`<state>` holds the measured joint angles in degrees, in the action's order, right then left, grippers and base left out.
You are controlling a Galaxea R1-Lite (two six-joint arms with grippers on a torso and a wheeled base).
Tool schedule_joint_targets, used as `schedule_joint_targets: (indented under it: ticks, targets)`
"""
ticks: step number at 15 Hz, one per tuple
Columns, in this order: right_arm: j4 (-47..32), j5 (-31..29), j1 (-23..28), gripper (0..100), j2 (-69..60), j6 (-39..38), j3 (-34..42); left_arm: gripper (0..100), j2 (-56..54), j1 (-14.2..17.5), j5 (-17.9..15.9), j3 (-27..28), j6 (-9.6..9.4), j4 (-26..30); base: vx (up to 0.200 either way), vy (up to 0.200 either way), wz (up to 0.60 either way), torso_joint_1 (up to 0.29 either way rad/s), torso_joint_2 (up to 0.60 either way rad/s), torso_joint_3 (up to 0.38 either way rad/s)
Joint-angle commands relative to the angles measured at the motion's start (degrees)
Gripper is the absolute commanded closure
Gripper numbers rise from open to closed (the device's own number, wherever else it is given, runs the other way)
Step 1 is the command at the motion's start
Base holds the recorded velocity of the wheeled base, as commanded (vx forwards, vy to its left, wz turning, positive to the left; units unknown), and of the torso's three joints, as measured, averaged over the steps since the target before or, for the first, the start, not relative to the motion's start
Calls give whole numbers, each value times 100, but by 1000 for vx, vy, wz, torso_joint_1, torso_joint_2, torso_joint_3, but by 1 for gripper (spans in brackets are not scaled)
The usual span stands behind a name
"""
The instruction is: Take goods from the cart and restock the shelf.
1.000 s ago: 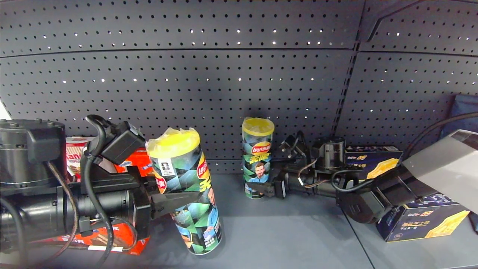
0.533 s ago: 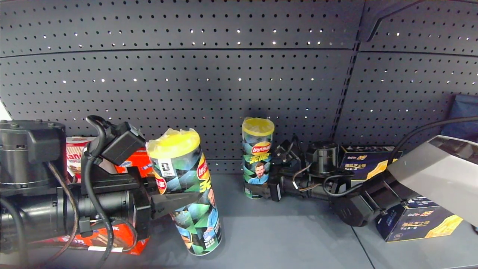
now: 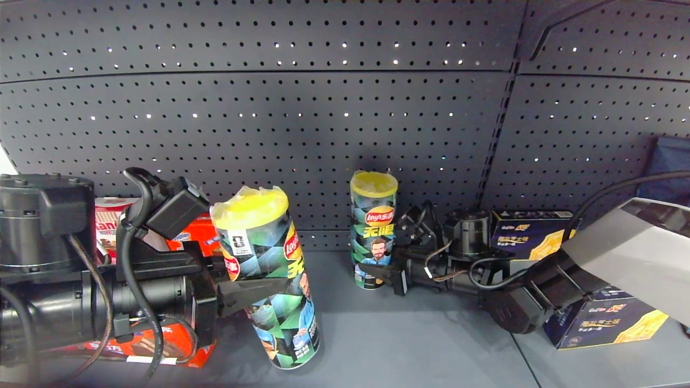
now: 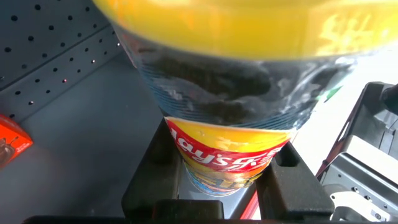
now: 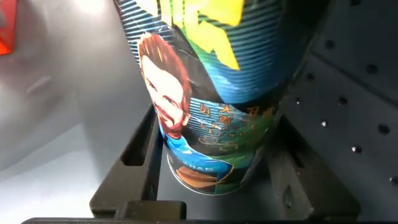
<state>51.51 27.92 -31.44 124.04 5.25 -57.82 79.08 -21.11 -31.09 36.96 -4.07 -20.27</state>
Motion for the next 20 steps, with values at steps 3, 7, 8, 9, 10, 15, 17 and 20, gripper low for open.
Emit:
schedule_joint_targets:
  ticks: [3, 7, 8, 9, 10, 15, 17, 20]
  targets:
    - [-79, 3, -126, 100, -802, 2, 456, 100, -15, 2, 6, 4, 3, -3, 0, 0, 0, 0, 0, 0]
    - [-70, -14, -372, 100, -1523, -7, 1045, 100, -15, 2, 6, -5, 3, -3, 0, 0, 0, 0, 0, 0]
    - [-62, -14, -433, 100, -1699, -7, 1264, 100, -24, 2, 6, -22, 3, -3, 0, 0, 0, 0, 0, 0]
    - [-44, -23, -468, 100, -1813, -7, 1405, 100, -33, 2, 6, -31, 3, -3, 0, 0, 0, 0, 0, 0]
    - [-35, -23, -521, 100, -1980, -7, 1625, 100, -33, 2, 6, -31, 3, -3, 0, 0, 0, 0, 0, 0]
    - [53, -313, -846, 100, -2499, -147, 2398, 100, -42, 2, 6, -31, 3, 15, 0, 0, 0, 0, 0, 0]
    - [228, -331, -1004, 100, -2543, -227, 2636, 100, -33, 2, 6, -31, 3, 15, 0, 0, 0, 0, 0, 0]
    - [598, -331, -1128, 100, -2472, -218, 3057, 100, -42, -7, 15, -31, 3, 23, 0, 0, 0, 0, 0, 0]
